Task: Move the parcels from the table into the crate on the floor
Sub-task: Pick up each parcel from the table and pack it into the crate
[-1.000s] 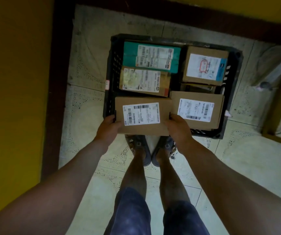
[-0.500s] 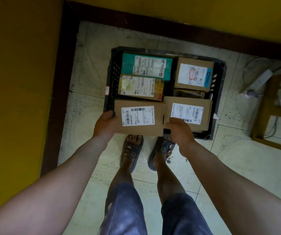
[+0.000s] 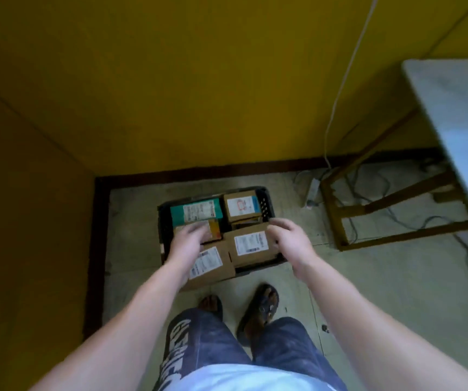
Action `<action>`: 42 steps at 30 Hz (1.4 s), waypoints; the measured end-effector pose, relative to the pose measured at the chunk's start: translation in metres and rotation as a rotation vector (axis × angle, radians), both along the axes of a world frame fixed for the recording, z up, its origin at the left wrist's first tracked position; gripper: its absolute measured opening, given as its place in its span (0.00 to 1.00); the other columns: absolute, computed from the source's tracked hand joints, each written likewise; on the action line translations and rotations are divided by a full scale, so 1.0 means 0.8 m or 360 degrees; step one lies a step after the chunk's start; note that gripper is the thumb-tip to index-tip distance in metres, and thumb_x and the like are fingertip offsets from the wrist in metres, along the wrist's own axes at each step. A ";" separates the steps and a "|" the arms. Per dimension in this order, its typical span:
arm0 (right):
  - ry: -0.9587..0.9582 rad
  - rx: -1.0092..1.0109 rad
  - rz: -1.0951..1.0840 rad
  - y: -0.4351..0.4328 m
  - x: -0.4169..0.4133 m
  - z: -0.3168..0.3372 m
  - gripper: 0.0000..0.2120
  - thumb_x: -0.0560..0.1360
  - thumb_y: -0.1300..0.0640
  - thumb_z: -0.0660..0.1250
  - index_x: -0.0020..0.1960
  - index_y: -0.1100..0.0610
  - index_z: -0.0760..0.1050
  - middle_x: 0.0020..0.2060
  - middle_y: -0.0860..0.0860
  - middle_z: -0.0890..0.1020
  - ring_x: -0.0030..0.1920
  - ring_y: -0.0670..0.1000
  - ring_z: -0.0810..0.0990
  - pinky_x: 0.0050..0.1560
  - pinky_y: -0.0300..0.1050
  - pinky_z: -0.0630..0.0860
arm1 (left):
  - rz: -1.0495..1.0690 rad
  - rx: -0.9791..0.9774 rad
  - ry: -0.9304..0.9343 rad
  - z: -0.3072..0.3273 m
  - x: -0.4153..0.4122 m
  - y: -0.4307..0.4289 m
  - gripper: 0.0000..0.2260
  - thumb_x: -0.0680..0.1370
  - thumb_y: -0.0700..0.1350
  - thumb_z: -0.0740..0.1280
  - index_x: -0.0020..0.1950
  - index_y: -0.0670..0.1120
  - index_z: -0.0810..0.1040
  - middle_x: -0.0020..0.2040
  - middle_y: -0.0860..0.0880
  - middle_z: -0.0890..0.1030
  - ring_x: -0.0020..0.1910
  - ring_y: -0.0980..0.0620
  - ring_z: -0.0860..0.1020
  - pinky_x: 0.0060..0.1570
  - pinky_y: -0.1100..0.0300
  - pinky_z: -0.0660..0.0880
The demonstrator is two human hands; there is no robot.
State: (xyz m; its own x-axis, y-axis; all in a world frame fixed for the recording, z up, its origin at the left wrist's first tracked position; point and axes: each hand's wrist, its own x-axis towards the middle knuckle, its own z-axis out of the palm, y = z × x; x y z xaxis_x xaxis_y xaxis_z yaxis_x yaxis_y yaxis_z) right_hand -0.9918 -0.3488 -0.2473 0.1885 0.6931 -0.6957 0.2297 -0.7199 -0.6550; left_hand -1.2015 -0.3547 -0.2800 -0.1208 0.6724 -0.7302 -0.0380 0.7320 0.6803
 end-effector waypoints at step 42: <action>0.0018 0.0790 -0.1313 -0.113 0.962 0.182 0.07 0.77 0.58 0.66 0.54 0.54 0.80 0.48 0.51 0.82 0.52 0.50 0.80 0.55 0.48 0.78 | -0.1241 0.0531 -0.0491 0.229 1.053 0.054 0.08 0.81 0.42 0.64 0.57 0.47 0.81 0.53 0.49 0.85 0.51 0.52 0.82 0.54 0.59 0.75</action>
